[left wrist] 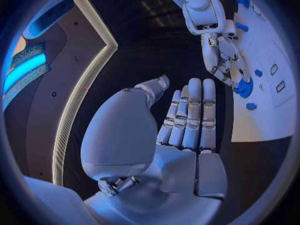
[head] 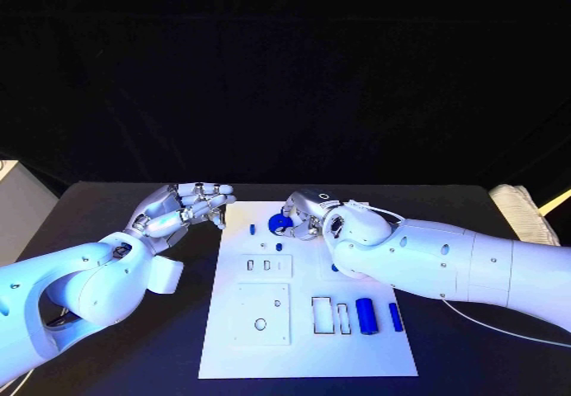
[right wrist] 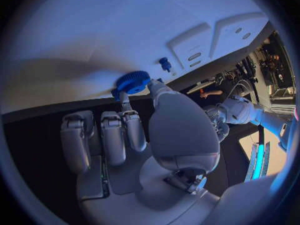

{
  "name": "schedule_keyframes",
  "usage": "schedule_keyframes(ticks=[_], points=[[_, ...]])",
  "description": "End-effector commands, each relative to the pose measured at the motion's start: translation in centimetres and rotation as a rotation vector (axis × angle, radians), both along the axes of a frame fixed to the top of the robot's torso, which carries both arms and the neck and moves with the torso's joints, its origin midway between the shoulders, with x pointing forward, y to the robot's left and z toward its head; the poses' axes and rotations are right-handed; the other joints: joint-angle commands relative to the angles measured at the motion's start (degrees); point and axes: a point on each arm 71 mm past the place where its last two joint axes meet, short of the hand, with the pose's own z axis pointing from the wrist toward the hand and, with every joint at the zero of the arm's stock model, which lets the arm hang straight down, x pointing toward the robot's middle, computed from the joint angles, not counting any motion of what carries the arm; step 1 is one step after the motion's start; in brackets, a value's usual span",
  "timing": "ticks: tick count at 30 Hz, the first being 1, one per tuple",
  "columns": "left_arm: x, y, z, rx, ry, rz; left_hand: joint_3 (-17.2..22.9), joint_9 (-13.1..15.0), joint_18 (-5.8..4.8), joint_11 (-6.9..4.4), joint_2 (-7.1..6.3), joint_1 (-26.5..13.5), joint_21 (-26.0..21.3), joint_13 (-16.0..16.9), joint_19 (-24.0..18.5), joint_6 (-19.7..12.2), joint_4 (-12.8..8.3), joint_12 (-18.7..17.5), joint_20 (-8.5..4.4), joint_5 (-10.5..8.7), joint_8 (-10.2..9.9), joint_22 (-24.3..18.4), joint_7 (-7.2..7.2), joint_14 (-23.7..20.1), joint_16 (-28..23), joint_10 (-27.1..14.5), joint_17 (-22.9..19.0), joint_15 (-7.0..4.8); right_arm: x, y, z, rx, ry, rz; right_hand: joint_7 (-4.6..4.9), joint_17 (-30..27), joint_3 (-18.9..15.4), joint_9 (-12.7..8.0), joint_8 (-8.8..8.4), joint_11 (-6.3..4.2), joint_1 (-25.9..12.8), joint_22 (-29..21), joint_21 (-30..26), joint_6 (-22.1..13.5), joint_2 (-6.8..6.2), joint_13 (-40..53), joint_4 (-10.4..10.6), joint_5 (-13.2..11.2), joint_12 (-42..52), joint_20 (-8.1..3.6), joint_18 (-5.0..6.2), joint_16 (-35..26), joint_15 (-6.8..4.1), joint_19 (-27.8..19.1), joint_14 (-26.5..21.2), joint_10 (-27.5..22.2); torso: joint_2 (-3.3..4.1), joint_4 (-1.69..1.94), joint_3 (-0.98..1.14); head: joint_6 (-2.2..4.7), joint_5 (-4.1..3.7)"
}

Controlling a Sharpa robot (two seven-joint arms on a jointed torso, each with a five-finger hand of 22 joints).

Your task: Assemble the parts on the task board

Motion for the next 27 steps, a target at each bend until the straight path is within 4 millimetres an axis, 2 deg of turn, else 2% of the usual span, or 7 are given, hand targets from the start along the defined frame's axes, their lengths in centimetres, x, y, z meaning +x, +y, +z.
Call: schedule_keyframes(ticks=[1,5,14,20,21,24,27], points=[[-0.1,-0.2,0.2,-0.006,-0.008,-0.016,0.38,0.07,0.28,0.15,0.42,-0.16,0.15,0.06,-0.27,-0.34,0.08,-0.22,0.02,-0.19,-0.33,0.09,-0.16,-0.34,0.28,-0.45,-0.07,-0.14,0.0,-0.4,-0.5,-0.011,0.024,-0.003,-0.23,15.1,0.42,-0.01,0.01,-0.22,-0.16,15.08,0.26,0.27,0.34,10.72,-0.05,0.35,0.15,-0.02,-0.38,0.33,-0.05,6.0,6.06,1.56,0.0,0.05,0.05,-0.02,-0.08],[-0.1,-0.1,0.2,-0.005,-0.009,-0.014,0.38,0.07,0.28,0.15,0.42,-0.16,0.15,0.06,-0.27,-0.34,0.08,-0.22,0.02,-0.19,-0.33,0.09,-0.16,-0.34,0.28,-0.45,-0.07,-0.14,0.0,-0.7,-0.4,-0.004,0.016,-0.007,-0.25,15.1,0.63,-0.02,-0.05,-0.24,-0.13,15.08,0.26,0.2,0.26,10.77,-0.15,0.75,0.2,-0.08,-0.38,0.33,-0.1,6.0,6.06,1.62,-0.01,0.13,0.01,-0.07,-0.15],[-0.1,-0.1,0.2,-0.005,-0.009,-0.012,0.38,0.07,0.28,0.15,0.42,-0.16,0.15,0.06,-0.27,-0.34,0.08,-0.22,0.02,-0.19,-0.33,0.09,-0.16,-0.34,0.28,-0.45,-0.07,-0.14,-0.7,-1.7,-0.1,0.035,-0.012,-0.001,-0.26,15.1,0.73,-0.02,-0.05,-0.25,-0.09,15.08,0.26,0.21,0.21,10.89,-0.19,0.92,0.33,-0.1,-0.38,0.33,-0.11,6.0,6.06,1.74,-0.05,0.06,-0.01,-0.05,-0.18],[0.0,0.1,0.1,-0.003,-0.01,-0.007,0.42,0.08,0.28,0.19,0.38,-0.26,0.28,0.05,-0.38,-0.44,0.04,-0.25,0.04,-0.19,-0.38,0.16,-0.1,-0.38,0.29,-0.55,-0.11,-0.11,-1.7,-4.8,1.4,0.143,-0.076,-0.023,-0.29,15.1,1.42,-0.03,-0.15,-0.32,0.49,15.08,0.26,0.17,-0.26,10.95,-0.4,1.65,0.39,-0.2,-0.38,0.33,-0.2,6.0,6.06,1.82,-0.22,-0.18,0.07,0.2,-0.19],[0.0,0.2,0.1,-0.003,-0.01,-0.006,0.42,0.09,0.28,0.19,0.37,-0.26,0.28,0.05,-0.4,-0.45,0.03,-0.25,0.05,-0.19,-0.38,0.16,-0.1,-0.4,0.28,-0.55,-0.11,-0.1,-1.8,-5.5,1.7,0.168,-0.078,-0.025,-0.23,15.1,1.65,-0.06,-0.28,-0.28,0.98,15.08,0.26,0.03,-0.78,10.8,-0.55,1.48,0.22,-0.21,-0.38,0.33,-0.18,6.0,6.06,1.68,-0.28,-0.26,0.11,0.3,-0.2],[0.1,0.2,0.1,-0.003,-0.011,-0.005,0.42,0.09,0.27,0.19,0.37,-0.26,0.29,0.05,-0.41,-0.46,0.03,-0.25,0.05,-0.19,-0.38,0.17,-0.11,-0.42,0.27,-0.56,-0.12,-0.1,-2.2,-7.5,2.7,0.23,-0.06,-0.018,0.02,15.04,2.77,-0.16,-0.68,-0.09,3.02,15.08,0.26,-0.42,-1.23,10.31,-1.06,0.2,-0.36,-0.13,-0.38,0.31,-0.06,6.0,6.05,1.15,-0.38,-0.45,0.19,0.58,-0.2],[0.1,0.2,0.1,-0.004,-0.011,-0.006,0.42,0.09,0.27,0.19,0.37,-0.26,0.29,0.05,-0.41,-0.46,0.03,-0.25,0.05,-0.19,-0.38,0.17,-0.11,-0.42,0.27,-0.56,-0.12,-0.1,-2.4,-9.9,3.4,0.282,-0.017,-0.018,0.12,14.96,4.41,-0.18,-0.9,0.0,6.26,15.08,0.26,-0.42,-1.68,10.04,-2.47,-1.35,-0.71,-0.04,-0.38,0.29,0.04,6.0,6.03,0.84,-0.51,-0.66,0.34,0.6,-0.17]])
